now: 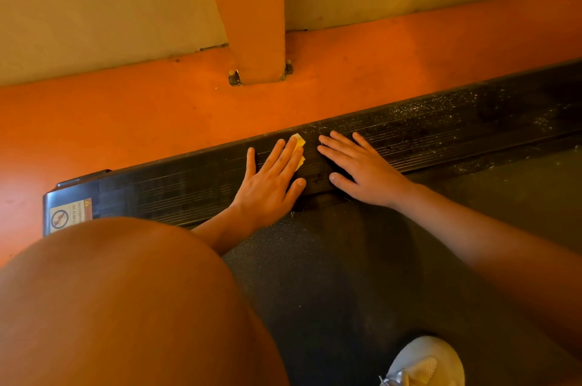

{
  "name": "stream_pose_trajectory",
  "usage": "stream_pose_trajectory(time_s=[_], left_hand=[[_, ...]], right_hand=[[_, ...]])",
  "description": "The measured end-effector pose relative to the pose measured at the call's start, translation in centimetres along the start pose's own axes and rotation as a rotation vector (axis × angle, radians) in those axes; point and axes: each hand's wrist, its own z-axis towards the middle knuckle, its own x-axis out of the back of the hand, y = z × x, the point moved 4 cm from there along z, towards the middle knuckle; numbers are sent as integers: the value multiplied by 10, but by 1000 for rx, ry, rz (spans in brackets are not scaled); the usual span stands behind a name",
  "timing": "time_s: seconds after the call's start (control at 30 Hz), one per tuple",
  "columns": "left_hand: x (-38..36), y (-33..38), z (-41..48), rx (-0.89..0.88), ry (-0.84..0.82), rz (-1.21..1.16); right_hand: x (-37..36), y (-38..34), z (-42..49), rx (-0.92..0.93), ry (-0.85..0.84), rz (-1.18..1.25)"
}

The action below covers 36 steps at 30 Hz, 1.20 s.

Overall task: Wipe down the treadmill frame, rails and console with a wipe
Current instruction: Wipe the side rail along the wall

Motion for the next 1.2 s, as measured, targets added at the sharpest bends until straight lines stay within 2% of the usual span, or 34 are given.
stream_pose_trajectory(time_s=[0.23,0.47,0.77,0.87,1.0,1.2], left_hand=[[-13,15,-39,-15,-62,-24],[1,12,12,-27,-48,-23],[-2,6,-4,-143,-37,-57],[5,-4,-14,-49,61,-216],[5,-43,-29,176,135,-156],[-9,-69,-40,150,124,3]], right_hand=[[2,0,-5,6,-7,-1],[2,0,-5,-2,-2,2],[0,-13,-10,-96,21,56],[-1,-24,-10,-124,38,55],[-5,-52,1,-86,36,0],[-19,-75,23,-25,-56,-136]])
